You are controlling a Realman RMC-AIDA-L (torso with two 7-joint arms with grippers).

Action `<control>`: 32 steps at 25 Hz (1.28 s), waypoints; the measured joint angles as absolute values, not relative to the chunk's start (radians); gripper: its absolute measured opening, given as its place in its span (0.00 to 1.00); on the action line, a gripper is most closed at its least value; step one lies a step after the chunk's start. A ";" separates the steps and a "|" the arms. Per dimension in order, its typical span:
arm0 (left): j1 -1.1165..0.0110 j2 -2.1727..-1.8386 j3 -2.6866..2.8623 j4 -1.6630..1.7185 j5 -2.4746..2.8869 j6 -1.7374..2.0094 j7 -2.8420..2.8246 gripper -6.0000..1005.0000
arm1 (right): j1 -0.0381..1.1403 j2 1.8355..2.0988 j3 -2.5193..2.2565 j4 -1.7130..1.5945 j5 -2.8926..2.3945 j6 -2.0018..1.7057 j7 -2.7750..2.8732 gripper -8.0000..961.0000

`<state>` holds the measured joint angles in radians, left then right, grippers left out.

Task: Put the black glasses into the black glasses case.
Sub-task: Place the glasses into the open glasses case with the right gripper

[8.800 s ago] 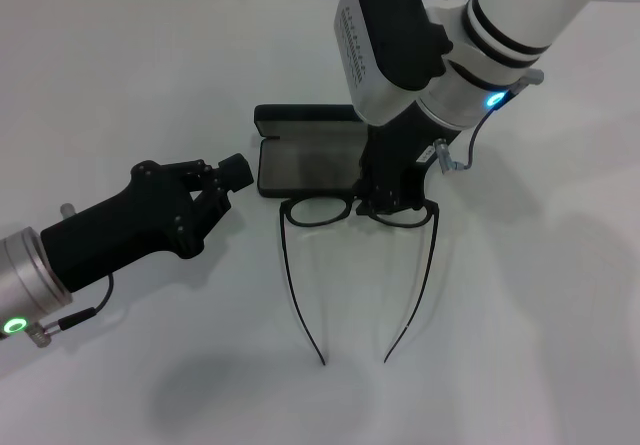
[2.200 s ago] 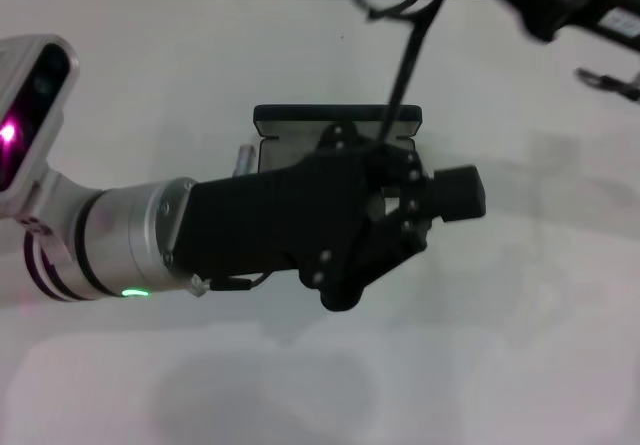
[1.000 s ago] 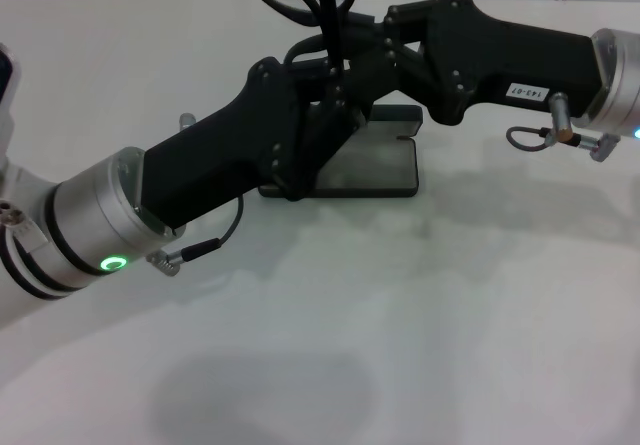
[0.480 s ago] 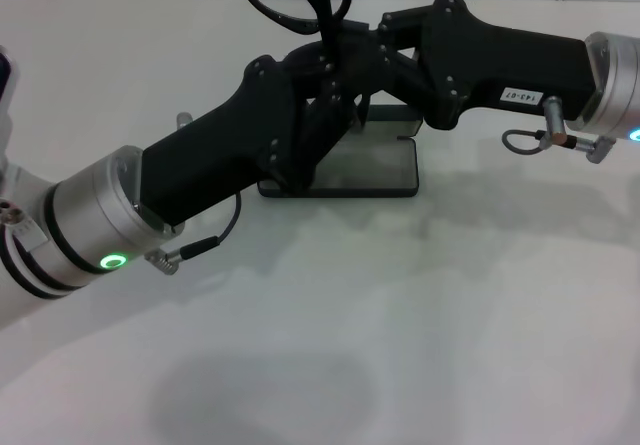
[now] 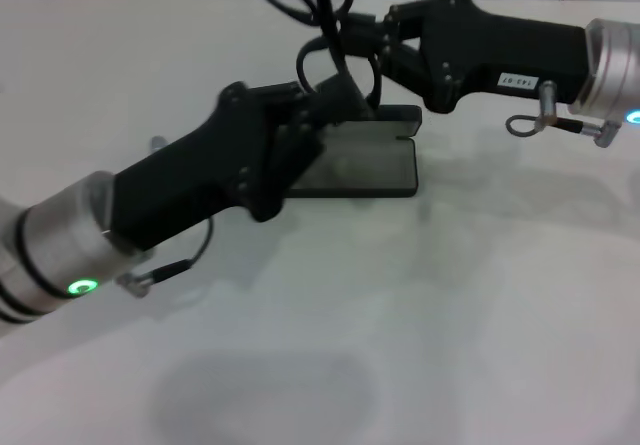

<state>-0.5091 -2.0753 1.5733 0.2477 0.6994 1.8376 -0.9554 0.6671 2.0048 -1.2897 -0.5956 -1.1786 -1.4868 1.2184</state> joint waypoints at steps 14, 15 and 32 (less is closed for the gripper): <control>-0.385 -1.971 1.416 0.254 0.690 1.970 -0.945 0.03 | 0.665 2.023 -1.572 -1.137 -1.980 -1.087 1.898 0.06; -0.385 -1.971 1.416 0.254 0.690 1.970 -0.945 0.03 | 0.666 2.023 -1.585 -1.154 -2.005 -1.080 1.918 0.06; -0.394 -1.984 1.385 0.247 0.688 1.964 -0.963 0.03 | 0.691 2.028 -1.845 -1.230 -2.359 -0.858 2.141 0.06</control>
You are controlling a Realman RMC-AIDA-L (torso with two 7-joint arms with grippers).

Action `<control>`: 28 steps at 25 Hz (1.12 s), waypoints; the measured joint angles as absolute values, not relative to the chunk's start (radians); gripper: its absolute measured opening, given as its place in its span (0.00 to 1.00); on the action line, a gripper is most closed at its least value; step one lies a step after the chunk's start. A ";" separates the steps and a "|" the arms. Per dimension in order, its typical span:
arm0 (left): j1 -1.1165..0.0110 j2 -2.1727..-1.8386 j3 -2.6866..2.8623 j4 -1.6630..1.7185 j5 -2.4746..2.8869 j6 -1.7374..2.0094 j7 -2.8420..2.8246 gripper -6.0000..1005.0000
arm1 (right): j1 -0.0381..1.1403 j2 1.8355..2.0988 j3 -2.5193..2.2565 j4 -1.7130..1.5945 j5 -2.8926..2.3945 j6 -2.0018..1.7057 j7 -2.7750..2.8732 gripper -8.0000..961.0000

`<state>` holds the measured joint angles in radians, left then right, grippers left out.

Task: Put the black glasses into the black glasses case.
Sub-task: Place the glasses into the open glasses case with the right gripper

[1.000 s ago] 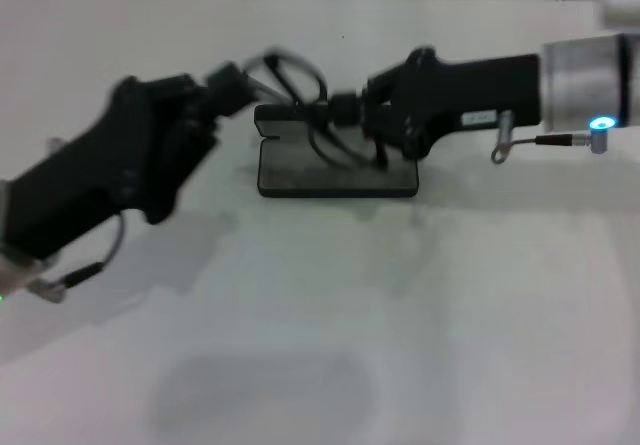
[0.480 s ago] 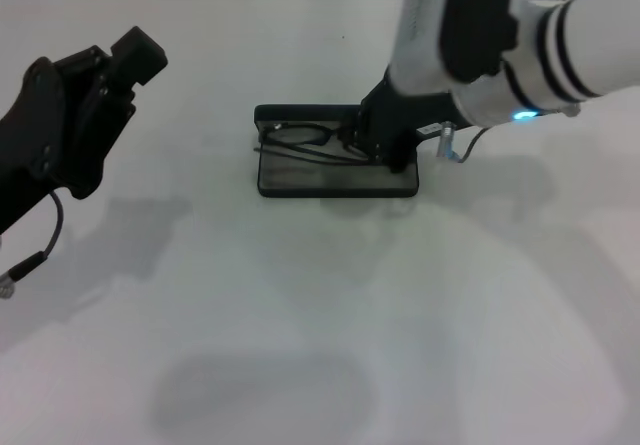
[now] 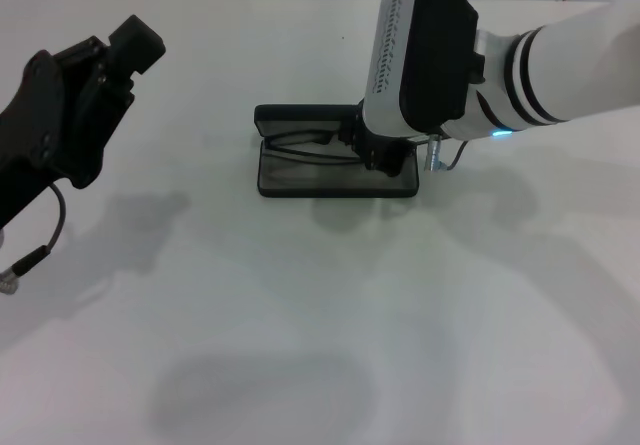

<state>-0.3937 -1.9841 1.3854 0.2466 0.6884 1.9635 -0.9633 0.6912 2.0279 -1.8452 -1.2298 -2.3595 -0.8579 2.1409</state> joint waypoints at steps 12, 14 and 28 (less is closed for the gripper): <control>-0.403 -1.992 1.385 0.247 0.689 1.941 -0.964 0.03 | 0.700 2.028 -1.877 -1.155 -2.377 -0.776 2.133 0.06; -0.405 -1.995 1.385 0.246 0.689 1.940 -0.961 0.03 | 0.702 2.028 -1.877 -1.152 -2.382 -0.775 2.133 0.06; -0.405 -1.997 1.385 0.245 0.689 1.928 -0.956 0.03 | 0.703 2.028 -1.879 -1.151 -2.389 -0.776 2.132 0.06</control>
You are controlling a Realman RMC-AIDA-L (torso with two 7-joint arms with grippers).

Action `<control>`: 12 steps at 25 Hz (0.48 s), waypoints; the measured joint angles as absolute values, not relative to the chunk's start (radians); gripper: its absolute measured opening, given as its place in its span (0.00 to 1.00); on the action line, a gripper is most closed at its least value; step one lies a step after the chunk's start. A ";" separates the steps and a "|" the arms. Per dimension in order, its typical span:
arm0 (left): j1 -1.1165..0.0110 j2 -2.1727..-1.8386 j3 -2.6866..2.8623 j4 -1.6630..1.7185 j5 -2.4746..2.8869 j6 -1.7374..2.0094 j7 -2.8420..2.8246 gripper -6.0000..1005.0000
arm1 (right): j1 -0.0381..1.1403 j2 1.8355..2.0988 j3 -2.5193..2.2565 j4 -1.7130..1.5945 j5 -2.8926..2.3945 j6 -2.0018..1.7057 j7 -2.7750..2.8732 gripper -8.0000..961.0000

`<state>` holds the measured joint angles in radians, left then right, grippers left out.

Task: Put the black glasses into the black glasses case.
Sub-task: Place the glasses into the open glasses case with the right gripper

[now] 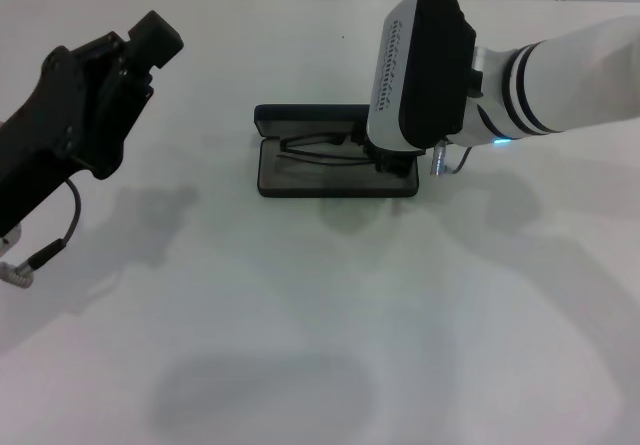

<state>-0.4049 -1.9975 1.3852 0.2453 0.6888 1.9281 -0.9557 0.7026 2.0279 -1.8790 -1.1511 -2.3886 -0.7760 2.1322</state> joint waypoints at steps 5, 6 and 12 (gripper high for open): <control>-0.405 -1.997 1.385 0.245 0.689 1.928 -0.953 0.04 | 0.703 2.028 -1.879 -1.146 -2.388 -0.776 2.132 0.06; -0.405 -1.997 1.385 0.245 0.689 1.928 -0.953 0.04 | 0.703 2.028 -1.879 -1.145 -2.388 -0.776 2.132 0.06; -0.401 -1.997 1.385 0.245 0.689 1.928 -0.953 0.04 | 0.703 2.028 -1.879 -1.145 -2.388 -0.776 2.132 0.08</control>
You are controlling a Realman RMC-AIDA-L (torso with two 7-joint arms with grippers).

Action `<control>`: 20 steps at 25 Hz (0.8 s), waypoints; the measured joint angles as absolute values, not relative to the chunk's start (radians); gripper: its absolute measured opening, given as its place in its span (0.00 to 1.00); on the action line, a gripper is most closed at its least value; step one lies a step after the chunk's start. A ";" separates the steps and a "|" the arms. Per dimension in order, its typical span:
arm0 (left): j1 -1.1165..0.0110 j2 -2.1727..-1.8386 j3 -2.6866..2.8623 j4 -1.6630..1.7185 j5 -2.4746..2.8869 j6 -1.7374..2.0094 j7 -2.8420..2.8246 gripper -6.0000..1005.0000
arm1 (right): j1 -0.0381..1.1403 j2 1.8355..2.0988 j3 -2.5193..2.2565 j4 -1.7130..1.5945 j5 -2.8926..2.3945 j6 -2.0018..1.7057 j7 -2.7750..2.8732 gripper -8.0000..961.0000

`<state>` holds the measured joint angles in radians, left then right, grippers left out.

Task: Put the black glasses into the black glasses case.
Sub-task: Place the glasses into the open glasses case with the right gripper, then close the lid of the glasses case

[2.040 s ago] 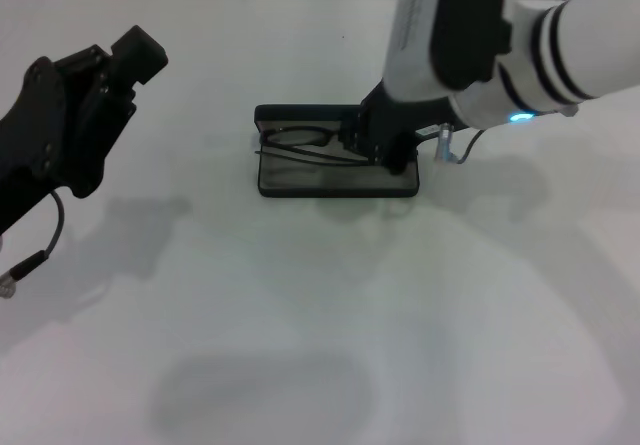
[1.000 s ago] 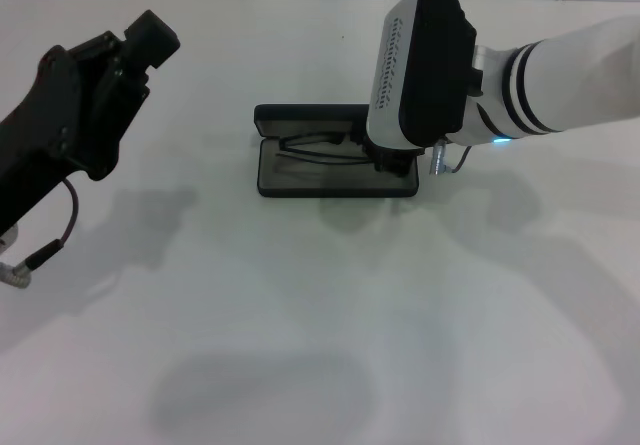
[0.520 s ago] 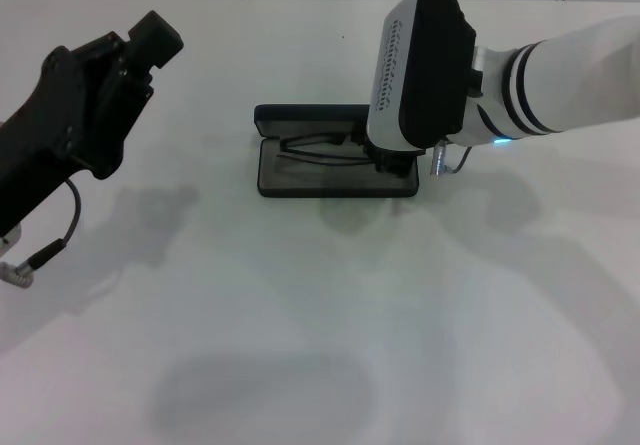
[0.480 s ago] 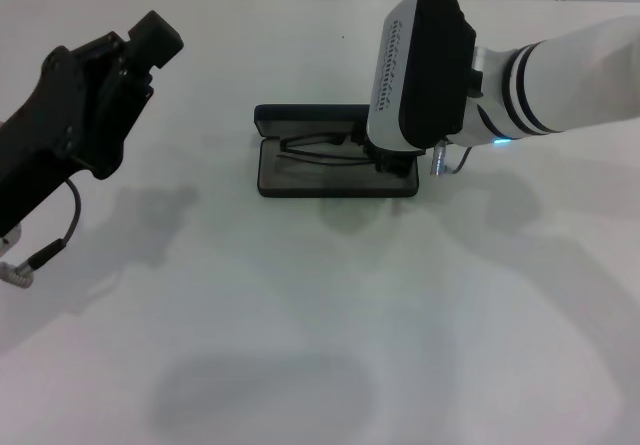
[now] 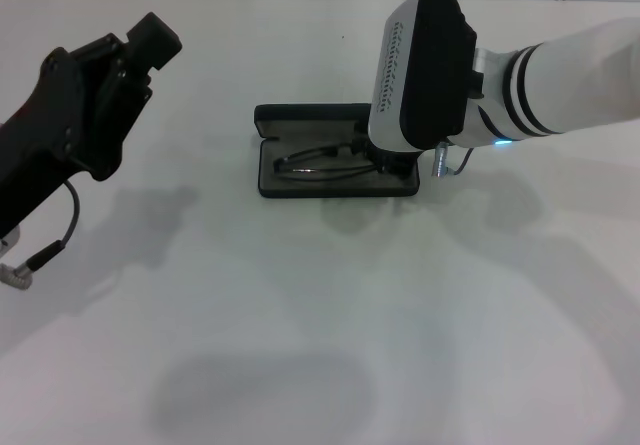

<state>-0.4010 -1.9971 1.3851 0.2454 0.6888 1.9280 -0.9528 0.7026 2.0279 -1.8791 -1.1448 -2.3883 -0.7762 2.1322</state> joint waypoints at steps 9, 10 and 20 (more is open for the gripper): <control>-0.397 -1.997 1.385 0.245 0.690 1.928 -0.953 0.04 | 0.650 2.028 -1.879 -1.227 -2.380 -0.806 2.140 0.17; -0.397 -1.997 1.385 0.245 0.691 1.928 -0.953 0.04 | 0.633 2.028 -1.879 -1.249 -2.380 -0.809 2.140 0.17; -0.456 -1.945 1.387 0.269 0.713 1.809 -1.039 0.04 | 0.287 2.020 -1.766 -1.606 -2.156 -0.830 2.116 0.17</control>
<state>-0.4561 -1.9447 1.3866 0.2688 0.7125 1.8090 -1.0387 0.2865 2.0197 -1.7657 -1.6059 -2.1560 -0.8303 2.1160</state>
